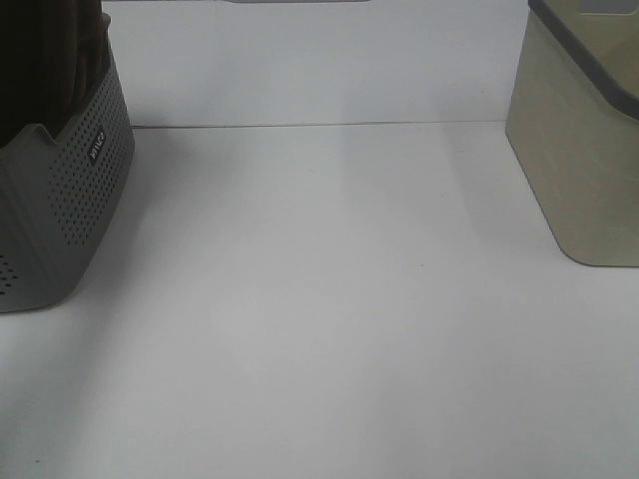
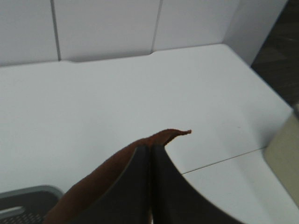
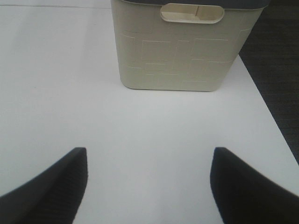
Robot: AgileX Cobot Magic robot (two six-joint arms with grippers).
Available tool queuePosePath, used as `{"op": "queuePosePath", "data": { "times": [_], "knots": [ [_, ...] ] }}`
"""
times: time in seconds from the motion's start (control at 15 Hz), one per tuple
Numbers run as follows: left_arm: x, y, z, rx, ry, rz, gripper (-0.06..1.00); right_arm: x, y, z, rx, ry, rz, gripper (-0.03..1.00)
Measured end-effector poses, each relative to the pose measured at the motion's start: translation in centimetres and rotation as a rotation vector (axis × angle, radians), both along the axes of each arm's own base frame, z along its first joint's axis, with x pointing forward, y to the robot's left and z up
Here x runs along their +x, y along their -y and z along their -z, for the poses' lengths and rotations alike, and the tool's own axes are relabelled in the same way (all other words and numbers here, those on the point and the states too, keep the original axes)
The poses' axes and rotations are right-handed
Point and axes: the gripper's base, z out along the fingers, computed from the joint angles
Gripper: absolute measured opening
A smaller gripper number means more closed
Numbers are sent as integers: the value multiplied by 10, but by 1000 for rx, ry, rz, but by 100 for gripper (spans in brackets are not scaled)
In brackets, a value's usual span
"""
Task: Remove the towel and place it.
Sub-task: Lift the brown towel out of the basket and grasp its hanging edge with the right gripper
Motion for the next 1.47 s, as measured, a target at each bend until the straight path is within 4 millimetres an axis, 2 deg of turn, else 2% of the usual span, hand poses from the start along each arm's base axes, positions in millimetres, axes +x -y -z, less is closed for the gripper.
{"op": "queuePosePath", "data": {
  "times": [0.13,0.27,0.4,0.47,0.67,0.87,1.13,1.47],
  "knots": [
    [-33,33,-28,-19,72,114,0,0,0,0,0,0,0,70],
    [-57,65,-40,-36,102,215,0,0,0,0,2,0,-2,70],
    [-73,97,-42,-40,102,313,0,2,-3,0,27,-14,-18,70],
    [-84,119,-40,-35,85,385,0,12,-6,0,69,-77,-42,70],
    [-108,157,-37,-23,64,514,0,36,-16,-4,161,-201,-115,70],
    [-122,189,-28,-15,38,605,0,65,-33,-9,216,-229,-307,70],
    [-131,218,-16,-9,15,677,0,111,-54,-12,199,-159,-626,70],
    [-128,223,-17,-51,48,672,0,172,-69,1,315,-50,-807,71]
  ]
}}
